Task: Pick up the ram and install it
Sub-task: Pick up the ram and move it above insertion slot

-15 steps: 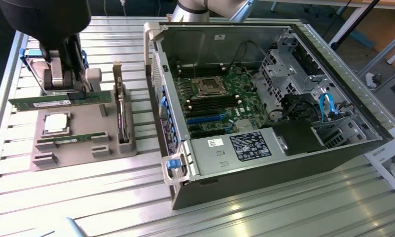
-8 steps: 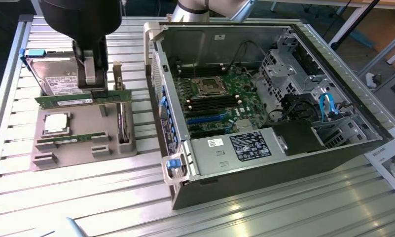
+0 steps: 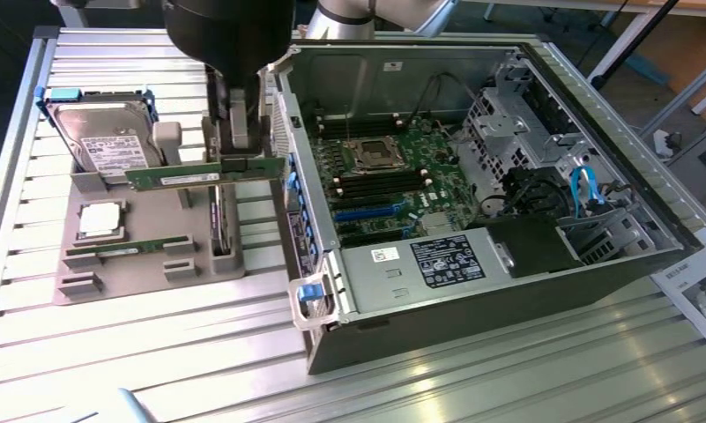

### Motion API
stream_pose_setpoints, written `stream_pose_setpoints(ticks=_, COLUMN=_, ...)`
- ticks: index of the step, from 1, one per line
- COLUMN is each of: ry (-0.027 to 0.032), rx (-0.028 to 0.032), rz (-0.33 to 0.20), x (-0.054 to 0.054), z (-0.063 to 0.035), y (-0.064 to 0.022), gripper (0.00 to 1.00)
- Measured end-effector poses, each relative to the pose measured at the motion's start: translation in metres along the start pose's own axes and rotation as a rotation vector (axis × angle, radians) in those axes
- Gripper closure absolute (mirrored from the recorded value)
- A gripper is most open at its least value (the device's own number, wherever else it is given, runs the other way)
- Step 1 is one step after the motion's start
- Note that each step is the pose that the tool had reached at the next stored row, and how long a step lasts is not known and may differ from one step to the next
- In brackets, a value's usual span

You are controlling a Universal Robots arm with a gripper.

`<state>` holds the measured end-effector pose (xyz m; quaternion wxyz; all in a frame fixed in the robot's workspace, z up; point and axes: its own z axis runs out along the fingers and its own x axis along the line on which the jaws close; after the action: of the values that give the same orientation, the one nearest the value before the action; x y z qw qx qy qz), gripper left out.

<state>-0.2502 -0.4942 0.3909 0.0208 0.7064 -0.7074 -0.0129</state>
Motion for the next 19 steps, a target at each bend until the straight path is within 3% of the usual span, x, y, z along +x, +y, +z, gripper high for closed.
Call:
stream_pose_setpoints(ticks=10, ry=0.0000, rx=-0.0031, rz=0.000, x=0.002, z=-0.0020, y=-0.0430, gripper=0.88)
stream_pose_setpoints(ticks=19, ry=0.0000, rx=-0.0048, rz=0.000, x=0.004, z=-0.0034, y=-0.0733, gripper=0.88)
